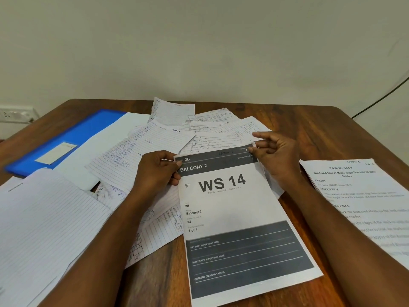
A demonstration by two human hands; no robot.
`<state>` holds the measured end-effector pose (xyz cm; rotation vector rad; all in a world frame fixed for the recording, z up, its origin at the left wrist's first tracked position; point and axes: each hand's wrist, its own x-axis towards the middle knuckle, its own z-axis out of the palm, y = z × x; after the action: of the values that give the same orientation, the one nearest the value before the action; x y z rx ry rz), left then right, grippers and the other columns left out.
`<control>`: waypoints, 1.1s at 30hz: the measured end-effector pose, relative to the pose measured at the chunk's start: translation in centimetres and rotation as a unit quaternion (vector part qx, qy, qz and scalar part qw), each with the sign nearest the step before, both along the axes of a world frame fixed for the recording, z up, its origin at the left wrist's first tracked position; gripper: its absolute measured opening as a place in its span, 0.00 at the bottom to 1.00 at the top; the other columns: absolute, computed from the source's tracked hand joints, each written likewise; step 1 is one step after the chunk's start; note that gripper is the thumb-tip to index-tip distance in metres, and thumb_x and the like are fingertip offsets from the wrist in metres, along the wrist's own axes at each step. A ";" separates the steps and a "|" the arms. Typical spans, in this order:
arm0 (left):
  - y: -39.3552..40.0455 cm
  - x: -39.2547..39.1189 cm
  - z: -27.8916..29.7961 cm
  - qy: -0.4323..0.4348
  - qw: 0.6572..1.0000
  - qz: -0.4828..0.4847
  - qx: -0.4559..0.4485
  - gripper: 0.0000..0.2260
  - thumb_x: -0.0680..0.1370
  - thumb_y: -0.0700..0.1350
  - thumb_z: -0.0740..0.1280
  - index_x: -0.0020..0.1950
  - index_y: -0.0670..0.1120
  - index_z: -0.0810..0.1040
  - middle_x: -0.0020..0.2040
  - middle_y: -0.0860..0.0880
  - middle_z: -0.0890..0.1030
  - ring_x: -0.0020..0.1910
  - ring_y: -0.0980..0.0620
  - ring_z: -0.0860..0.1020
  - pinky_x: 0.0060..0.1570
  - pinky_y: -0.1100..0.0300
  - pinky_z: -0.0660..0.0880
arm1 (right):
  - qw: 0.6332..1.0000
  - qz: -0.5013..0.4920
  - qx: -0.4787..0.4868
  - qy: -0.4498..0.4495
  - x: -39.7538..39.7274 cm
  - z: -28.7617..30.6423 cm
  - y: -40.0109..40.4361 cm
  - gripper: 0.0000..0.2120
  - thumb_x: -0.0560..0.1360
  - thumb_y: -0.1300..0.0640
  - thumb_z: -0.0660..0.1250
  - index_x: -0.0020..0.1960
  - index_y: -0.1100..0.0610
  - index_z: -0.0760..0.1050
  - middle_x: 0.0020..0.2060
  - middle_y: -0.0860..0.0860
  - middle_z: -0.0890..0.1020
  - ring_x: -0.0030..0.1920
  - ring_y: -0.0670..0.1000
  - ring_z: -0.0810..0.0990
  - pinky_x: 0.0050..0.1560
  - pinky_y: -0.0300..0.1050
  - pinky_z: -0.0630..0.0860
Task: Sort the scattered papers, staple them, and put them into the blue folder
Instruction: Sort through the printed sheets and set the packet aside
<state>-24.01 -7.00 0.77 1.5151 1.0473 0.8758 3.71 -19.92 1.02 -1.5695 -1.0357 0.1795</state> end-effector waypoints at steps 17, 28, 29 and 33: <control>-0.6 0.4 0.5 -0.087 0.994 0.012 -0.069 0.06 0.78 0.32 0.74 0.51 0.37 0.79 0.32 0.43 0.79 0.24 0.54 0.75 0.27 0.62 0.78 | 0.996 -0.029 -0.035 0.076 0.1 -0.3 0.2 0.11 0.78 0.52 0.73 0.57 0.57 0.86 0.52 0.48 0.88 0.53 0.50 0.87 0.58 0.56 0.84; 0.1 0.4 -0.1 -0.093 0.992 0.038 -0.077 0.10 0.78 0.36 0.75 0.58 0.35 0.80 0.29 0.47 0.79 0.25 0.54 0.73 0.24 0.61 0.72 | 0.988 0.011 -0.143 0.048 -1.9 0.6 0.9 0.09 0.79 0.53 0.74 0.57 0.54 0.86 0.45 0.46 0.87 0.48 0.50 0.85 0.54 0.48 0.83; 0.1 0.5 -0.1 -0.087 0.993 0.036 -0.076 0.11 0.78 0.37 0.76 0.58 0.35 0.81 0.29 0.47 0.80 0.24 0.55 0.72 0.24 0.62 0.71 | 0.989 0.009 -0.143 0.042 -1.9 0.5 0.9 0.10 0.79 0.54 0.74 0.59 0.55 0.85 0.45 0.46 0.87 0.47 0.49 0.85 0.52 0.45 0.82; 0.1 0.6 -0.3 -0.078 0.994 0.031 -0.071 0.08 0.79 0.38 0.75 0.56 0.37 0.82 0.31 0.45 0.80 0.23 0.55 0.71 0.23 0.63 0.69 | 0.988 -0.006 -0.153 0.015 -1.7 0.4 1.0 0.15 0.80 0.57 0.73 0.65 0.58 0.83 0.57 0.49 0.86 0.54 0.48 0.83 0.57 0.42 0.80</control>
<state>-23.41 -6.86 0.47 1.2811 1.0244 0.9287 2.05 -18.94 1.41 -1.8428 -1.0085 0.3660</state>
